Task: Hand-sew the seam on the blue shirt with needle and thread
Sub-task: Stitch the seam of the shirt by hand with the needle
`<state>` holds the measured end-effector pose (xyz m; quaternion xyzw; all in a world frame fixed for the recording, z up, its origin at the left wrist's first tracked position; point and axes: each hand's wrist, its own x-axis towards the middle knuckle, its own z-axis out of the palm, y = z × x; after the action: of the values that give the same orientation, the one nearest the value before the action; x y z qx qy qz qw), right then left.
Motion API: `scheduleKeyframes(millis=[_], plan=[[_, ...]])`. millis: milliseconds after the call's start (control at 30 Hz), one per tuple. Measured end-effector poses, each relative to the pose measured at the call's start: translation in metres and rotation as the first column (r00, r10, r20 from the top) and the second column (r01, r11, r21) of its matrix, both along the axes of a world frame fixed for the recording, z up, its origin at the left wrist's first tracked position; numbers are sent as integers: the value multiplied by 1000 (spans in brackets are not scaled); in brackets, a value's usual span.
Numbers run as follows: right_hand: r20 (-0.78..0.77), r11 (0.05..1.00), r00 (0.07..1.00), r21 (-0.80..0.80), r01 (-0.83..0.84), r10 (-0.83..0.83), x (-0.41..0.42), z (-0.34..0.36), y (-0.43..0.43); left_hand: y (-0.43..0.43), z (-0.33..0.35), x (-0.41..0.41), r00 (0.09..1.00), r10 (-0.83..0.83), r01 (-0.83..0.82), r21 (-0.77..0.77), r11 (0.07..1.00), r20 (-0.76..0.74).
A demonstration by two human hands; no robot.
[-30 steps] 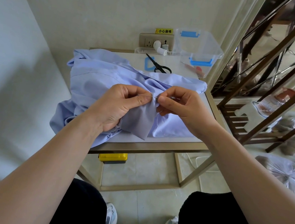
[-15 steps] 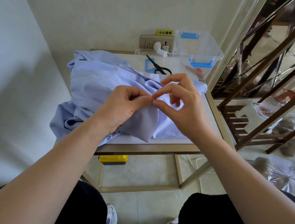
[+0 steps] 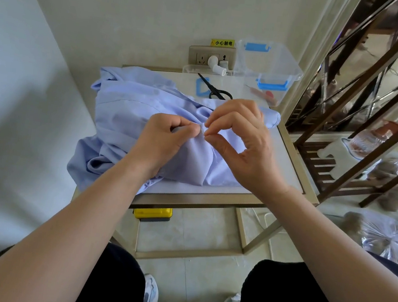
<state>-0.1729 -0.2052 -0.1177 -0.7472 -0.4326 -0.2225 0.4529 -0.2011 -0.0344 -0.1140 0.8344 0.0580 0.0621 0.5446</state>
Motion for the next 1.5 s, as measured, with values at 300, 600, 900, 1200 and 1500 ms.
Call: scheduleKeyframes(millis=[300, 600, 900, 1200, 1500], plan=[[-904, 799, 207, 201, -567, 373, 5, 21, -22, 5, -5, 3, 998, 61, -58, -129, 990, 12], [-859, 980, 512, -97, -175, 7, 8, 19, -17, 3, -5, 2, 997, 63, -55, -141, 988, 47], [-503, 985, 847, -54, 166, -170, 0, -1, 10, -1, -1, 0, 999, 40, -34, -166, 986, 28], [-528, 992, 841, -104, 78, -122, 1, 5, 7, 1, 0, -1, 999, 18, -12, -166, 986, 38], [-722, 797, 692, -427, -427, -16, 2, 26, -18, 1, -2, -1, 998, 33, -24, -140, 990, 58]])
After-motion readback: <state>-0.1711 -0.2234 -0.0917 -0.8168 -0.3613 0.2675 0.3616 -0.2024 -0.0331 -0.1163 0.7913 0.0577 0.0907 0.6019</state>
